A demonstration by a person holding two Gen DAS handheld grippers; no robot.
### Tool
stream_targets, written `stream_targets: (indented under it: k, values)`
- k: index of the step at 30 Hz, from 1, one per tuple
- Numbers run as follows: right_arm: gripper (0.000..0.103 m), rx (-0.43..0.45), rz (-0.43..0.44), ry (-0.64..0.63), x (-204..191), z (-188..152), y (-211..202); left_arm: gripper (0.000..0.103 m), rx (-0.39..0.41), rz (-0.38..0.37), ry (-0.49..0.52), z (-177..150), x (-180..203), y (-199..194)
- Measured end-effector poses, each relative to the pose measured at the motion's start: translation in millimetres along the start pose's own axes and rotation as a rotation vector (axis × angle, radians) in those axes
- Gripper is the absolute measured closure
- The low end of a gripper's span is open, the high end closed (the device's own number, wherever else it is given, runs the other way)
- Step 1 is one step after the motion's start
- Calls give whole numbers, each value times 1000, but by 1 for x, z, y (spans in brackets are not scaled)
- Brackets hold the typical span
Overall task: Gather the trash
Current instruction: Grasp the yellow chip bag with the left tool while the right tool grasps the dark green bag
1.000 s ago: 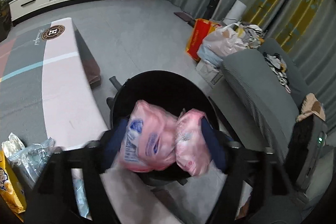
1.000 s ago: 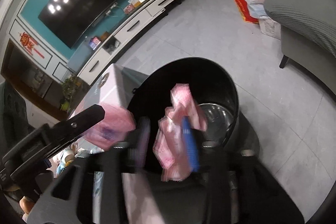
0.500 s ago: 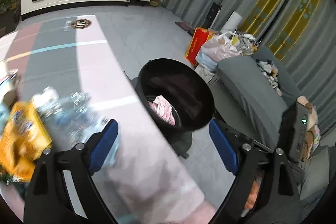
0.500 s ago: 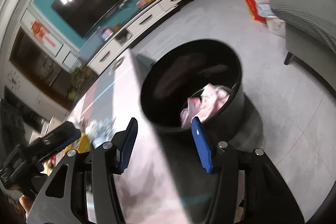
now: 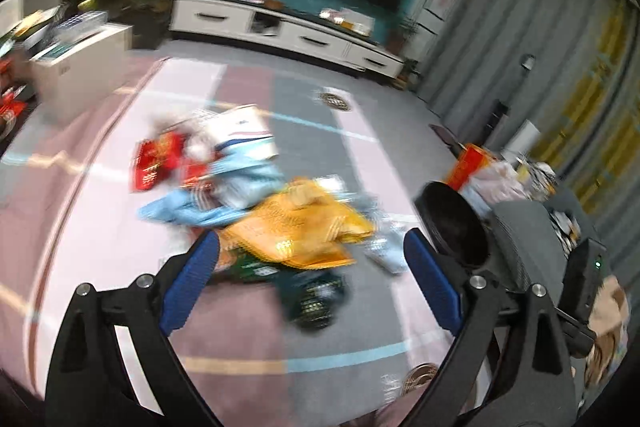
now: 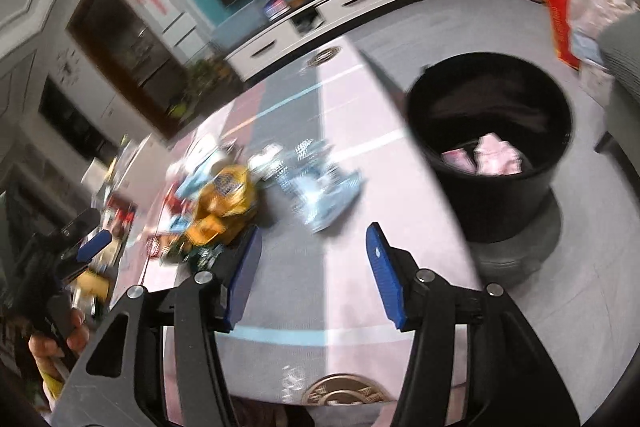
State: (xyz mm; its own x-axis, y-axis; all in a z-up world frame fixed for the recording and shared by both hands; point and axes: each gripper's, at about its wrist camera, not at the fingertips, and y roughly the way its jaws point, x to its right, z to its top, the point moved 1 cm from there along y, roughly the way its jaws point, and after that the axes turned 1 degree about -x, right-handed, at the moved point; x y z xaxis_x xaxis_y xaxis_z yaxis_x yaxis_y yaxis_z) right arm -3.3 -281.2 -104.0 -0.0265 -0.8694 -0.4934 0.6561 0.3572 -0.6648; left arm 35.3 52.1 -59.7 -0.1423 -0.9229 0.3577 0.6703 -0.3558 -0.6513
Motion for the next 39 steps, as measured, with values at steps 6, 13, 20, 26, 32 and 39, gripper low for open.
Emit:
stream_targets:
  k: [6, 13, 20, 26, 32, 39]
  values:
    - [49, -81, 50, -76, -41, -15, 28, 10, -26, 37, -80, -22, -42, -6]
    - [49, -159, 112, -188, -78, -32, 65, 10, -44, 4, -91, -32, -52, -6]
    - [49, -199, 132, -238, -98, -35, 110, 10, -81, -12, -69, -33, -46, 12]
    - [49, -234, 141, -230, -97, -32, 141, 10, -98, -27, -2, -21, -28, 29]
    - [67, -237, 176, -228, -93, -39, 137, 11, -127, -23, 115, -8, 9, 59]
    - [68, -218, 101, -244, -58, -40, 87, 16, -186, -26, 294, -7, 59, 104]
